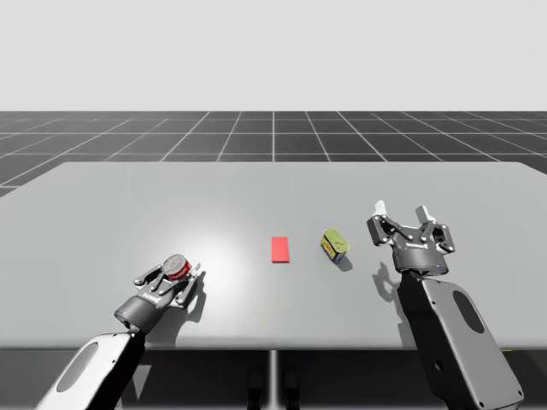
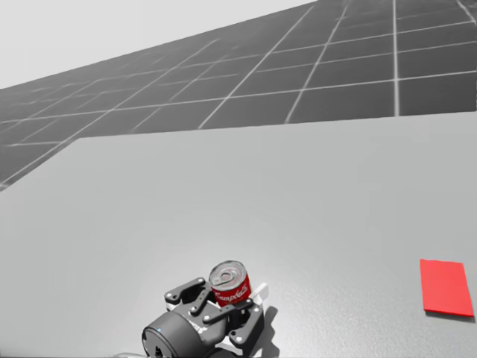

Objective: Look at the card. If it is red, pick the object on the left. If it is green, pick the object on the right.

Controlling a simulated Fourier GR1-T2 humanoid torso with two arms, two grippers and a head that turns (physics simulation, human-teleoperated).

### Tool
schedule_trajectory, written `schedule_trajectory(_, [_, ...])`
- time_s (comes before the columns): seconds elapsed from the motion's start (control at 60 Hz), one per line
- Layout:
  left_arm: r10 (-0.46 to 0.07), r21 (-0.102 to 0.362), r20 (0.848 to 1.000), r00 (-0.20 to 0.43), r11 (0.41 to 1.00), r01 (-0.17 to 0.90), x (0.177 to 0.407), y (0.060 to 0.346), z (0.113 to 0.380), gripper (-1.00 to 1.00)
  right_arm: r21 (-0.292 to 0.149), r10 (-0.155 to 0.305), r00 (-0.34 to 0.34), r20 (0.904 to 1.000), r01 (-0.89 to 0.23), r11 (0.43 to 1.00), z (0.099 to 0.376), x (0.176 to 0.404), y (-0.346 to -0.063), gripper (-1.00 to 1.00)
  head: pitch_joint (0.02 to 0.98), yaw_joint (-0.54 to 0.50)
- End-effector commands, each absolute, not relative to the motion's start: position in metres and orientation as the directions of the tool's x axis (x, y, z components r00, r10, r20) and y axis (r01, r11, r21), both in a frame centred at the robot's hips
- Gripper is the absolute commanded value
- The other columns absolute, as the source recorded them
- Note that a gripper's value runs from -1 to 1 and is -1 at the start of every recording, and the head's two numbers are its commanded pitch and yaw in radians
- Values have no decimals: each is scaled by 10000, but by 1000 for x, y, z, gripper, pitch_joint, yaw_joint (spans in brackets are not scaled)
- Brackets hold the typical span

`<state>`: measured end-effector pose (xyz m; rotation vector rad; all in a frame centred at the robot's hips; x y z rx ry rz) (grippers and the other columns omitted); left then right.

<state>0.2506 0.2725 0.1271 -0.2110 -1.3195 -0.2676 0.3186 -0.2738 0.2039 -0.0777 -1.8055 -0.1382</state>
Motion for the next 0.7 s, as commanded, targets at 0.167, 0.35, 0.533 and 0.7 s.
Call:
schedule_trajectory(0.167, [-1224, 36, 9583, 2583, 9088, 4172, 243, 265, 119, 1000, 567, -249, -2384, 9709, 1278, 9902, 204, 318, -275, -1000, 461, 447])
schedule_trajectory(0.35, [-1405, 232, 9591, 2458, 9043, 4263, 242, 264, 126, 1000, 589, -266, -2401, 9704, 1281, 9900, 205, 318, -276, -1000, 433, 440])
schedule_trajectory(0.533, [-1683, 815, 9716, 1661, 8978, 4328, 245, 266, 169, 1000, 635, -341, -2297, 9727, 1222, 9905, 205, 318, -276, -1000, 436, 442])
schedule_trajectory(0.7, [-2101, 1606, 9751, 705, 8890, 4288, 250, 267, 223, 1000, 587, -273, -2252, 9739, 1337, 9893, 206, 316, -278, -1000, 439, 441])
